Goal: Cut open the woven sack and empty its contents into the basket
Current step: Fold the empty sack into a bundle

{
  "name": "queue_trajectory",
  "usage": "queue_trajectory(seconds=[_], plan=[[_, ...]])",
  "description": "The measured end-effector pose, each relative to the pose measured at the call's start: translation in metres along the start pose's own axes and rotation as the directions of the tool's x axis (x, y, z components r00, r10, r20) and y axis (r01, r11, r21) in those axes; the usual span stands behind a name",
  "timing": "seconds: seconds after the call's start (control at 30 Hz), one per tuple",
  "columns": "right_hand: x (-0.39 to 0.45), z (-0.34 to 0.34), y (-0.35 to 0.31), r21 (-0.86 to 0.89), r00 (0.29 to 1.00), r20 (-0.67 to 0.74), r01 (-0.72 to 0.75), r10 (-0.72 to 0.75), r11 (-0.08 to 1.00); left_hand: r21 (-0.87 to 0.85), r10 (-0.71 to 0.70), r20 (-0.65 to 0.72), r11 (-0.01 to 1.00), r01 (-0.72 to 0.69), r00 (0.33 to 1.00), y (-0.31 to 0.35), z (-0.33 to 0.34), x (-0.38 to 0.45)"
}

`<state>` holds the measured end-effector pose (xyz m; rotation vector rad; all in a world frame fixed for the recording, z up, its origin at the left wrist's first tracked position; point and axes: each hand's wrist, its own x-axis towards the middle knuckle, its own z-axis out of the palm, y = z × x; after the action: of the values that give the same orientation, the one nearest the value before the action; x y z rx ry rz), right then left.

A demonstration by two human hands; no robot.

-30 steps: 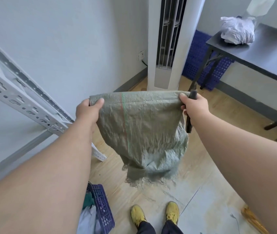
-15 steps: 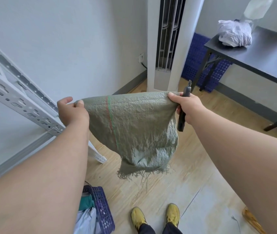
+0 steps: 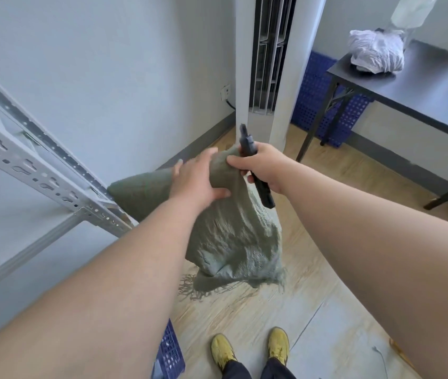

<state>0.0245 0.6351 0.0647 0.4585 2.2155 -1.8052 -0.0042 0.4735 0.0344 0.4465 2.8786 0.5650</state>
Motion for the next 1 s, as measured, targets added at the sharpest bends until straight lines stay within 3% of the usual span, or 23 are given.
queue_trajectory(seconds=[0.1,0.17,0.23,0.43,0.57,0.67,0.77,0.83,1.0], plan=[[-0.003,-0.003,0.001,-0.054,0.985,-0.160,0.053,-0.061,0.997,-0.019,-0.117,-0.104,0.993,0.116,0.988,0.000,0.002,0.004],[-0.004,-0.012,0.013,-0.045,0.925,-0.376,0.046,-0.060,0.998,-0.063,-0.196,-0.147,0.980,0.188,0.970,0.001,-0.007,0.006],[-0.009,-0.022,0.032,-0.052,0.873,-0.488,-0.017,-0.010,0.998,-0.092,-0.261,-0.211,0.965,0.247,0.942,0.005,-0.015,0.008],[-0.016,-0.031,0.076,-0.146,0.843,-0.533,-0.180,0.076,0.973,-0.189,-0.367,-0.283,0.927,0.324,0.886,0.026,-0.019,0.016],[-0.023,-0.034,0.087,-0.060,0.810,-0.572,-0.196,0.128,0.979,-0.287,-0.359,-0.268,0.916,0.281,0.894,0.037,-0.019,0.019],[-0.033,-0.040,0.105,0.033,0.737,-0.632,-0.284,0.240,0.958,-0.336,-0.362,-0.263,0.903,0.267,0.894,0.041,-0.027,0.025],[-0.043,-0.041,0.128,0.121,0.681,-0.594,-0.451,0.428,0.884,-0.390,-0.418,-0.247,0.869,0.306,0.874,0.039,-0.045,0.037],[-0.047,-0.036,0.137,0.118,0.680,-0.483,-0.573,0.551,0.811,-0.410,-0.448,-0.235,0.850,0.331,0.863,0.040,-0.063,0.045],[-0.038,-0.007,0.130,0.114,0.789,-0.274,-0.542,0.551,0.833,-0.451,-0.516,-0.240,0.809,0.376,0.822,0.049,-0.105,0.058]])
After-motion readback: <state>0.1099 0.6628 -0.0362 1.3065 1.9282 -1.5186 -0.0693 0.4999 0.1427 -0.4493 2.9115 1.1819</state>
